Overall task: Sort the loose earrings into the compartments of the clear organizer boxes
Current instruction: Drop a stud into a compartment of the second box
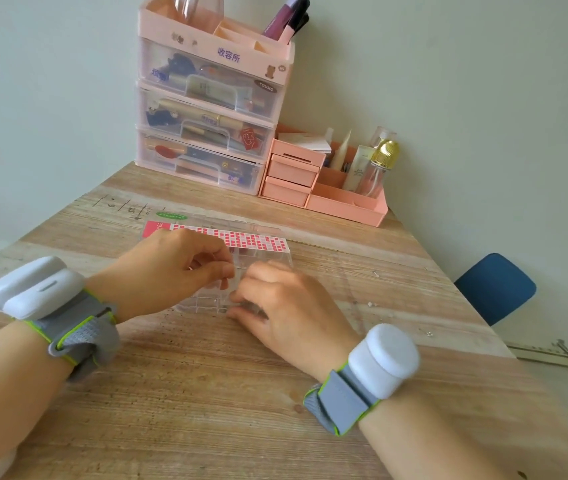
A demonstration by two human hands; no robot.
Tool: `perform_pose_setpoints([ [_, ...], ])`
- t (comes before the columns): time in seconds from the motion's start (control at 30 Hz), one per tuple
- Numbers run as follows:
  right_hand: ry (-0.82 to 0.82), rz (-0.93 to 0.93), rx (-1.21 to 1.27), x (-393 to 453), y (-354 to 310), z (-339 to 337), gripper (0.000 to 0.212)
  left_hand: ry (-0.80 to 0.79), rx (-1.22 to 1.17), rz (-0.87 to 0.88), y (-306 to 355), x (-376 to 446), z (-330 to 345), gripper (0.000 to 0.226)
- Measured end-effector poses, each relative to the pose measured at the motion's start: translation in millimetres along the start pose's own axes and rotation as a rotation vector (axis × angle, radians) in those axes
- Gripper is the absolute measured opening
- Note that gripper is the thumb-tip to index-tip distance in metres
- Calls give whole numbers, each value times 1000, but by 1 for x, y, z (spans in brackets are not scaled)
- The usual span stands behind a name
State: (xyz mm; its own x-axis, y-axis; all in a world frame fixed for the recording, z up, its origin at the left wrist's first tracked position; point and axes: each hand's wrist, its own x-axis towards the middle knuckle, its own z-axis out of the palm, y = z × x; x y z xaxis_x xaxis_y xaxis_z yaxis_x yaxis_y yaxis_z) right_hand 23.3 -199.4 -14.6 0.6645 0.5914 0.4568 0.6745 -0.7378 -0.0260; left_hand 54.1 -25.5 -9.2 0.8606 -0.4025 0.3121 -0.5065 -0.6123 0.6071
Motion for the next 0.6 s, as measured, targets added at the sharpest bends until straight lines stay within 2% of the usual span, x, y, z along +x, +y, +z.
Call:
perform_pose_setpoints([
  [0.17, -14, -43, -38, 2, -2, -1, 10, -6, 4, 7, 1, 1, 0, 11],
  [0.27, -94, 95, 151, 4, 2, -3, 12, -3, 0, -8, 1, -1, -1, 10],
  [0.43, -52, 222, 297, 7, 8, -5, 8, 18, 8, -32, -2, -1, 0, 9],
  [0.47, -49, 221, 298, 7, 9, -5, 4, 21, 13, -36, -2, -1, 0, 9],
  [0.6, -39, 149, 222, 6, 10, -3, 17, 19, 10, -42, -3, -2, 0, 9],
])
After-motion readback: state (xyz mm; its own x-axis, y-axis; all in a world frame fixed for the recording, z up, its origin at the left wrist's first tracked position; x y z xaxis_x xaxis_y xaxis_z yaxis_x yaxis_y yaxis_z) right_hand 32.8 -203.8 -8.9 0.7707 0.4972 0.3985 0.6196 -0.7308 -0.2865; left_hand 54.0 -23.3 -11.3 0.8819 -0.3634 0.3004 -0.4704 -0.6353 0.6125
